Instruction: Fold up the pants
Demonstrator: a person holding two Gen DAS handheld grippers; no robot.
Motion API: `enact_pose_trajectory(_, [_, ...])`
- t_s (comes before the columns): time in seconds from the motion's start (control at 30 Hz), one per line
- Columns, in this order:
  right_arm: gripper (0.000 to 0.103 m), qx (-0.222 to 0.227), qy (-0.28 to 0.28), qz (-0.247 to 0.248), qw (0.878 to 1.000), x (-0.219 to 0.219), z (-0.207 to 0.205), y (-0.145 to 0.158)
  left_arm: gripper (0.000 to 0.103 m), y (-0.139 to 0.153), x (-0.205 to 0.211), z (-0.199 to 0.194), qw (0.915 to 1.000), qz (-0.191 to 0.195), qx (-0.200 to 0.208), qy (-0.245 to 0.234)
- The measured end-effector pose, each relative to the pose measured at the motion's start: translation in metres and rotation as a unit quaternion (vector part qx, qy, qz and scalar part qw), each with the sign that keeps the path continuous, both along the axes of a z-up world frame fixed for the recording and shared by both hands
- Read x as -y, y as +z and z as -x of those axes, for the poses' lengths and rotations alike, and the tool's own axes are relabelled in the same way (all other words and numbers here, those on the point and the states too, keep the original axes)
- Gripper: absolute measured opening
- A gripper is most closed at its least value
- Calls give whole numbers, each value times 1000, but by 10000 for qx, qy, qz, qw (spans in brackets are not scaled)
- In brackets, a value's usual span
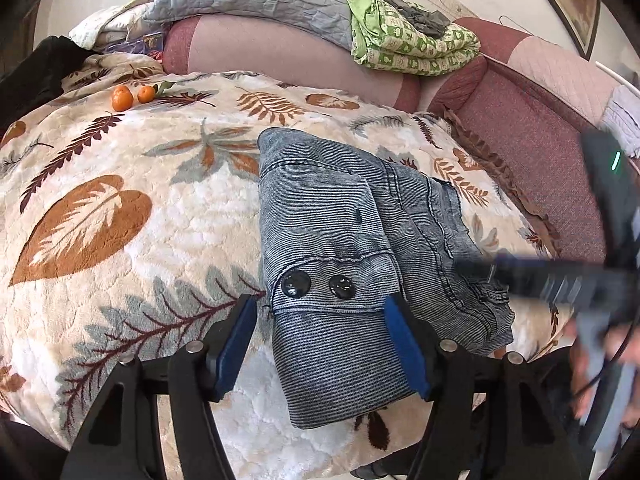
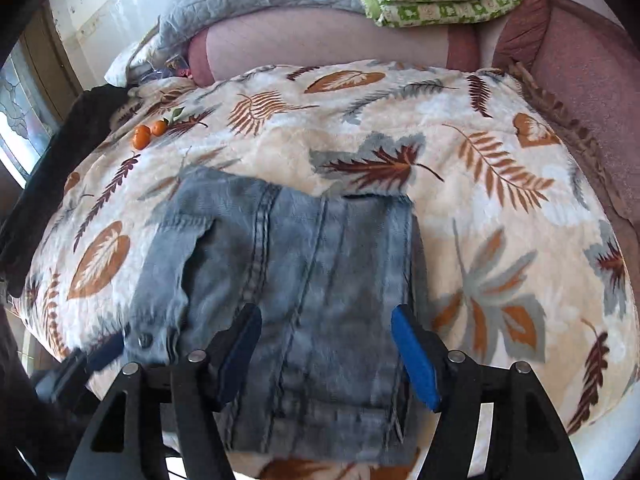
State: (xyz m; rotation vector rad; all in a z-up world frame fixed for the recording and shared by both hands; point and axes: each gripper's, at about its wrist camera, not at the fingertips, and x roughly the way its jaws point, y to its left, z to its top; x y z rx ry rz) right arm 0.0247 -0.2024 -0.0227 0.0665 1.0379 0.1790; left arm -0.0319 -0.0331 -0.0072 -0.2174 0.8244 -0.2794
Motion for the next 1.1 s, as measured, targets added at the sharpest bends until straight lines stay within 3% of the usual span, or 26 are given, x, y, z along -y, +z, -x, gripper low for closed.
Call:
enact_pose_trajectory(0.03, [77,-361,145,116,9992,-2,-2,-20,70,-1,1,-1,10000,1,-45,-47])
enact_pose_trajectory(0.07, [83,-322,121,30,9994,2,0,-28,70,-2,2,-1,10000,-3,-31,-43])
enact_pose_trajectory(0.2, [86,-136,-127,-416,9990,14,9,-12,71,1,1,1,9999,-86,50,-18])
enact_pose_trajectory(0.33, [86,207,-146,-494,9985,23,24,-4,71,6,-3,-1,10000,-73,-35,-22])
enact_pose_trajectory(0.4, [88,-323,6,-464,9984,21,21,-26,71,12,-5,-2,9999,-88,-45,-32])
enact_pose_trajectory(0.53, [90,-236,-307,-1312,9906,51,25,-11,72,26,-28,-2,9996,242,-131,103])
enact_pose_trajectory(0.63, [90,56,-511,-1855,9813,78,29,9,78,28,-50,-12,9979,470,-245,384])
enact_pose_trajectory(0.83, [90,-258,-613,-2970,9526,120,11,1,78,8,-62,-50,9866,1317,-915,309])
enact_pose_trajectory(1.03, [90,83,-681,-3665,9279,135,-3,-30,78,9,-38,-65,9942,809,-705,115])
enact_pose_trajectory(1.1, [90,-324,-790,-3843,9192,134,-10,-52,78,9,-33,-68,9953,744,-624,-24])
